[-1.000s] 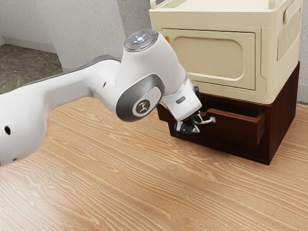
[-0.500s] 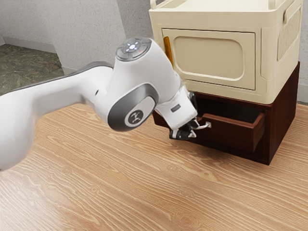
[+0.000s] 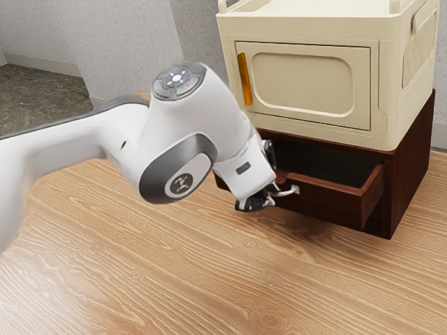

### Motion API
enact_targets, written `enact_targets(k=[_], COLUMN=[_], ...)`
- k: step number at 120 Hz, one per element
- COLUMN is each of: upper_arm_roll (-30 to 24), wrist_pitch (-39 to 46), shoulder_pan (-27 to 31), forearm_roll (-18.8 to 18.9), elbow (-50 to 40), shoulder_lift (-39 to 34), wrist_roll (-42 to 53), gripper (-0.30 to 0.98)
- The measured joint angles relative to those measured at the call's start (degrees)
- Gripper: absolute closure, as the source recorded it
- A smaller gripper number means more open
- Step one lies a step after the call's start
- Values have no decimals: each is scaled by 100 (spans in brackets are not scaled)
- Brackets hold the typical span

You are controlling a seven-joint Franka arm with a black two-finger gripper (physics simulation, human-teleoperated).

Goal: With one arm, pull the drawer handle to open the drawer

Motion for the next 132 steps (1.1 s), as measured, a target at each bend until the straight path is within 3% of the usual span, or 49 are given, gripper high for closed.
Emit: enact_targets(k=[132], upper_arm_roll=[-67], wrist_pitch=[278], shoulder_pan=[89], forearm_roll=[-277], elbow=[-1130], shoulder_lift=[-1015], wrist_roll=[-89], gripper=[61])
